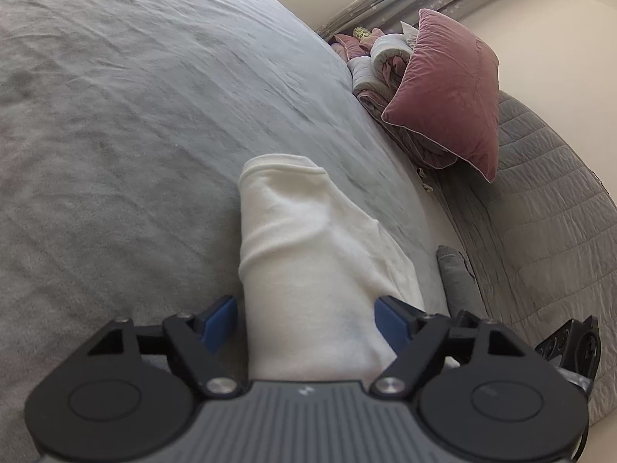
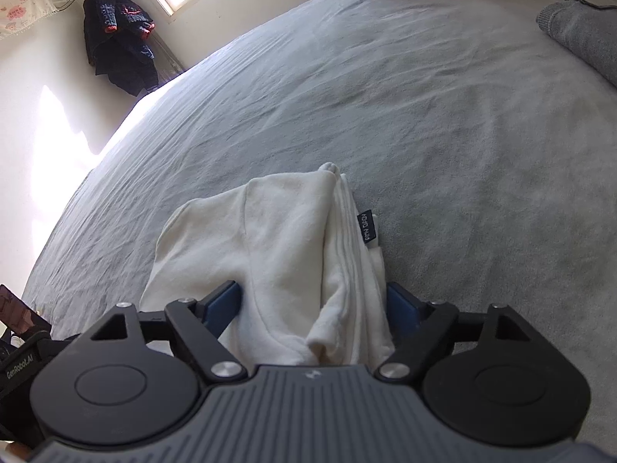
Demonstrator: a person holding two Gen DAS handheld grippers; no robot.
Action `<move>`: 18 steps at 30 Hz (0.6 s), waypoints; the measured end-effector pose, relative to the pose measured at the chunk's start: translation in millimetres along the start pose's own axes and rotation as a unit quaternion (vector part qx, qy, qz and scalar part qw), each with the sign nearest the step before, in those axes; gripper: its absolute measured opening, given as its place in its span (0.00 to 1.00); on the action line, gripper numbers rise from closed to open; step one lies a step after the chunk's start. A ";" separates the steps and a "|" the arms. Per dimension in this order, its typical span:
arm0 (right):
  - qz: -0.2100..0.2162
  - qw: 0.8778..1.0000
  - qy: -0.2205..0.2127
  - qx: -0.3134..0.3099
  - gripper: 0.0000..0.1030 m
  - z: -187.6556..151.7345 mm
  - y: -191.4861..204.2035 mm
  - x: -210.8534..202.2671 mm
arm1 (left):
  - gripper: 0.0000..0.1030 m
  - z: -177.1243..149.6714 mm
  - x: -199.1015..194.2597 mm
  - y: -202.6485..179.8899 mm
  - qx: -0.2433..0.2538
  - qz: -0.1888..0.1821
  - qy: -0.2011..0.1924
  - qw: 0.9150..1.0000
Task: Fold clothes
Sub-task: 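Grasp the folded sweatshirt bundle with both grippers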
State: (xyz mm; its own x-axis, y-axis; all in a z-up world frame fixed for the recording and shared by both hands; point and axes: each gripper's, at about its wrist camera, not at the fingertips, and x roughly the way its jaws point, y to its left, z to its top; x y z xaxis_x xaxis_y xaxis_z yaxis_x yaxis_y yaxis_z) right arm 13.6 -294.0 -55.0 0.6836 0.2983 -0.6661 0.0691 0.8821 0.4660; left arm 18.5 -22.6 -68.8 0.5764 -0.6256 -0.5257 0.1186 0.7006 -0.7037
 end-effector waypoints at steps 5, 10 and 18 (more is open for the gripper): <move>0.015 1.000 -0.007 -0.007 0.69 -2.2 -1.1 -0.3 | 0.67 -5.7 3.8 -7.4 0.024 0.013 -0.009 1.000; 0.020 1.000 -0.019 -0.008 0.68 -5.8 -2.2 -1.8 | 0.68 -4.3 3.2 -10.5 0.034 0.023 -0.004 0.999; 0.009 0.999 -0.053 -0.005 0.68 -20.0 0.6 -8.3 | 0.70 -4.4 3.7 -10.6 0.049 0.027 -0.001 0.998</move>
State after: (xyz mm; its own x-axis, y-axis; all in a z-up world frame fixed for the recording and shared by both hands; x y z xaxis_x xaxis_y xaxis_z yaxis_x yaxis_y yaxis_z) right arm -6.6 -288.6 -60.8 0.7572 0.2739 -0.5930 0.0503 0.8807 0.4709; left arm 15.8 -34.0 -65.4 0.5855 -0.5850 -0.5612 0.1650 0.7638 -0.6241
